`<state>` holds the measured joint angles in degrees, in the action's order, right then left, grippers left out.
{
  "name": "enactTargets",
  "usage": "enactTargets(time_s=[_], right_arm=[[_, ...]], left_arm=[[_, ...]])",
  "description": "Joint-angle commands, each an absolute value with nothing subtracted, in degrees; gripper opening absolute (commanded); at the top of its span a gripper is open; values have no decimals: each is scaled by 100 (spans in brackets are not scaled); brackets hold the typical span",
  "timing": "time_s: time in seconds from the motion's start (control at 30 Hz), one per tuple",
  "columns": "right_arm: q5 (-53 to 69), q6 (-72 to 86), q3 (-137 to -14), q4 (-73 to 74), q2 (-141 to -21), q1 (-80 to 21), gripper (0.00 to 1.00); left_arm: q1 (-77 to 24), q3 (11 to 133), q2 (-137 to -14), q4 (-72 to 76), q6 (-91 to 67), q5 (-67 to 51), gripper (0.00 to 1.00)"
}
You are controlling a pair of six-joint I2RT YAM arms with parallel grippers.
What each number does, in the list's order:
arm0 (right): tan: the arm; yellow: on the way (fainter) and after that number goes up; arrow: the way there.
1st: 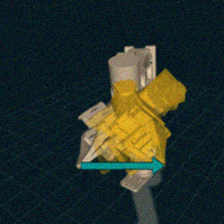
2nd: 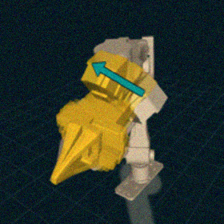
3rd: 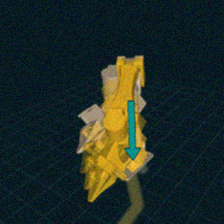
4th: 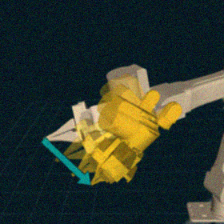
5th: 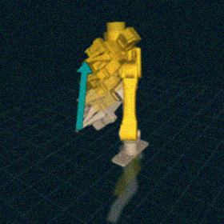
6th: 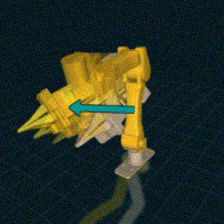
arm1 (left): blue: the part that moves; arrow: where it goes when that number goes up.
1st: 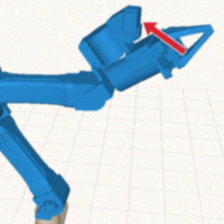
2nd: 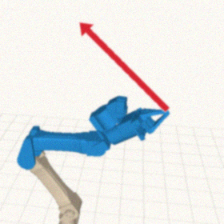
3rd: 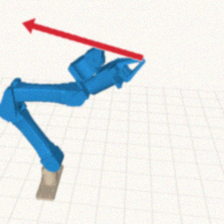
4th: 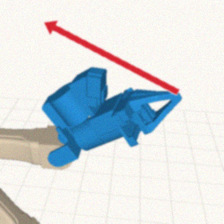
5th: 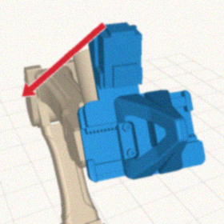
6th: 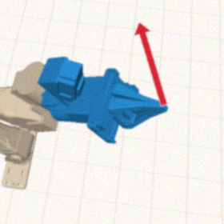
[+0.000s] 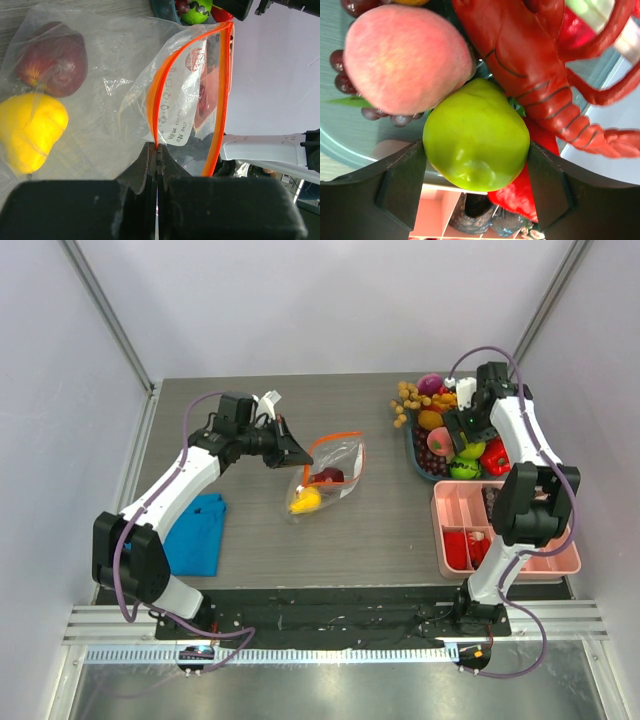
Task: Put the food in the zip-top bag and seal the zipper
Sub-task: Pick up the fake fruit from the bin, then place the fake fruit in the zipper food storage bag.
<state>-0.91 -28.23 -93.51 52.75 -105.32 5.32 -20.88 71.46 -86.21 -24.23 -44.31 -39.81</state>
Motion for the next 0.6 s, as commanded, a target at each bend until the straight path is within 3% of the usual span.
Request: enactTargets(time_s=[0.0,0.17,0.3,0.57], right_arm=[[202,-2690,-9606,5563,-9871,510,70],[570,-2496,-10482,6213,-9756,501,65],[1867,-2461,-11328,6872,-9809,309,62],[3049,-1873,-11655,6224,-9414,-1693,62]], left_arm=[[-2101,7357,-8604,-2347,-4307,-4113,0],[-2101,7348,-8613,-2355,-4307,-4122,0],[-2109,7348,-8622,-2355,-4307,-4122,0],[-2118,7356,-8622,-2338,-4307,-4114,0]])
